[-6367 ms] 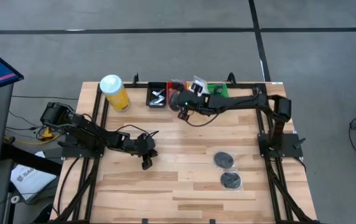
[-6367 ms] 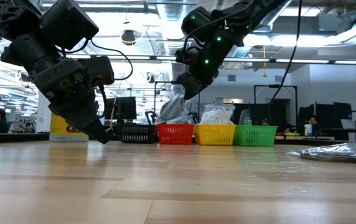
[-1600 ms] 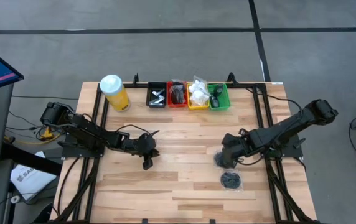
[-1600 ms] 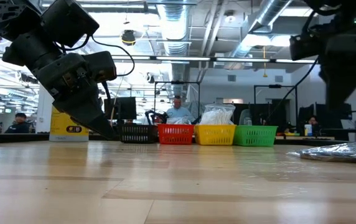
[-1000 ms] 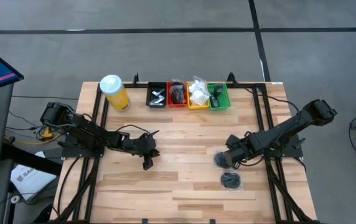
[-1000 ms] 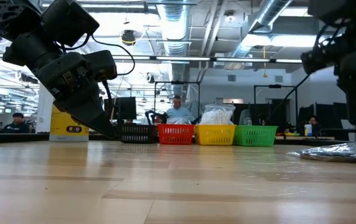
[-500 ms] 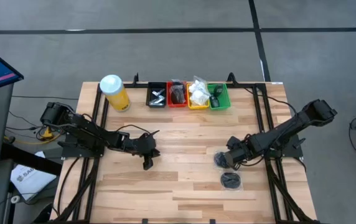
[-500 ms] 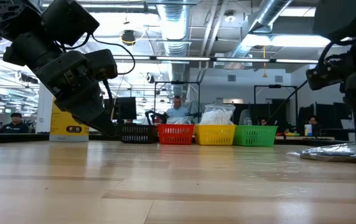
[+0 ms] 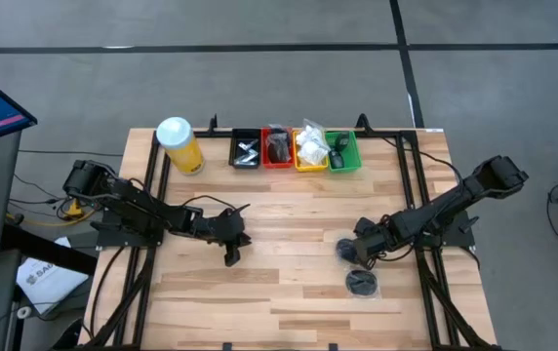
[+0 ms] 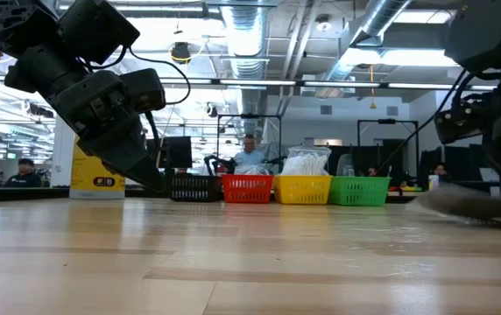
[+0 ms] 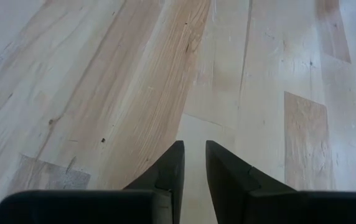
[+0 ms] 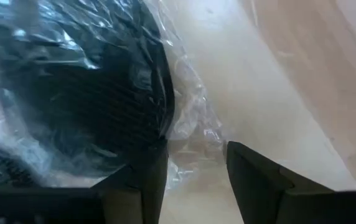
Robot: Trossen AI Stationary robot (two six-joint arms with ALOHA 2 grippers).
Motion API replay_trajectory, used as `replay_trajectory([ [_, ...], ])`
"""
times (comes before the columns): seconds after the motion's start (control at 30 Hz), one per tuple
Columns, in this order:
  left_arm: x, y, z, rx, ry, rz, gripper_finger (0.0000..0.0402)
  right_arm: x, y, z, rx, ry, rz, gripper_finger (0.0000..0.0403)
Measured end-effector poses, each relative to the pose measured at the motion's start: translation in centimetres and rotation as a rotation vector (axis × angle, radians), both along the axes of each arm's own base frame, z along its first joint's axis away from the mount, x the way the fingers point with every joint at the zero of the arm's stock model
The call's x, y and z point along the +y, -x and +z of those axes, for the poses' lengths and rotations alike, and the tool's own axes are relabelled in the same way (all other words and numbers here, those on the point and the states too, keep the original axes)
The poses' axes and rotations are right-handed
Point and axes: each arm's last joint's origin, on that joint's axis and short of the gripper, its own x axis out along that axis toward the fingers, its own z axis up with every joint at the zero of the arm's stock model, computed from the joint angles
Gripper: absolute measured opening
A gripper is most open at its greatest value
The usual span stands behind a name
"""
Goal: Pick & Place Travel size toiletries
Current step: Put the hairbrush into the red bin
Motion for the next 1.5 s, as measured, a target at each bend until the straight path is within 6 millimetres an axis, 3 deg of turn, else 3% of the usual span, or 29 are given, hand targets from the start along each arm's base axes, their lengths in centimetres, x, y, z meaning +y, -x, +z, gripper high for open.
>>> replay_trajectory([
  [0.13,0.0,0.0,0.0,-0.003,0.0,0.0,0.0058,-0.1,0.2,-0.1,0.006,-0.003,0.004,0.012],
  [0.33,0.0,0.0,0.0,-0.004,0.001,0.0,0.0058,0.0,0.1,-0.1,0.003,-0.011,0.055,0.0011],
  [0.53,0.0,-0.1,0.1,-0.01,0.002,0.0,0.0058,0.2,-0.2,0.3,-0.002,-0.017,0.088,0.0003],
  [0.83,-0.1,-0.3,0.3,-0.046,0.01,0.001,0.0058,0.4,-2.0,3.6,-0.008,0.039,0.15,0.0001],
  [1.23,-0.3,-1.4,2.1,-0.255,0.054,0.0,0.0058,1.1,-5.0,9.4,-0.184,0.138,0.282,0.0],
  [1.5,0.5,-2.3,3.8,-0.442,0.079,-0.092,0.0058,1.6,-6.3,11.5,-0.303,0.159,0.355,0.0],
])
